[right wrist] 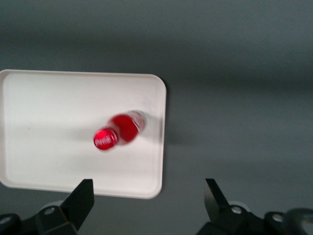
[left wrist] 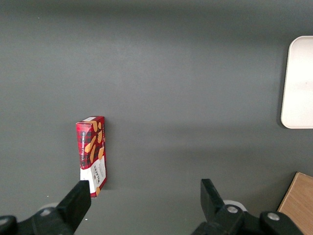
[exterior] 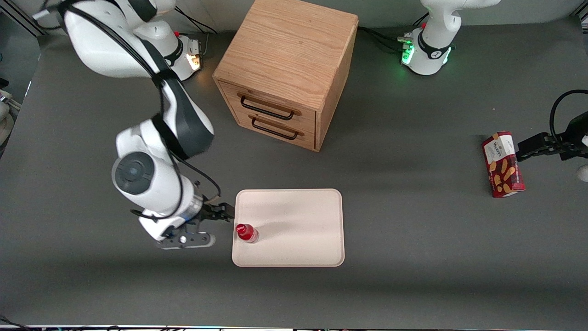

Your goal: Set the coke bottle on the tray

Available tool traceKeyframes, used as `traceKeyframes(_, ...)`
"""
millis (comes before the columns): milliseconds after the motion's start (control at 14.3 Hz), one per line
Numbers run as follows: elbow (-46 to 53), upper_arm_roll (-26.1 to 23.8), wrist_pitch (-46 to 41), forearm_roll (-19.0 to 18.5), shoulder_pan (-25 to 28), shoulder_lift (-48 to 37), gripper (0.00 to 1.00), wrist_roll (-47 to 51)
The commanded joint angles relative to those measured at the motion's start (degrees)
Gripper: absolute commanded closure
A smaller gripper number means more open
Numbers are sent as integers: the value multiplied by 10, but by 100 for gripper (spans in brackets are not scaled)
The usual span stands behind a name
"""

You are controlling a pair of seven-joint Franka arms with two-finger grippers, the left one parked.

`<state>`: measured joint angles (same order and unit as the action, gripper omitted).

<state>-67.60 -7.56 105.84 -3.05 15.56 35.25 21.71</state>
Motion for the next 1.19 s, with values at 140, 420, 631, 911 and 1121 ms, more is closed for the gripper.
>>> traceKeyframes(140,-281,55,9,20,-11,-251,0,1)
traceKeyframes(420,-406,94,-4,20,-10,-389,0,-44)
traceKeyframes(631,-417,103,-89,21,-10,-443,0,-47)
traceKeyframes(911,-416,168,-132,20,-11,-475,0,-108)
traceKeyframes(1121,-410,207,-133,17,-11,-475,0,-141)
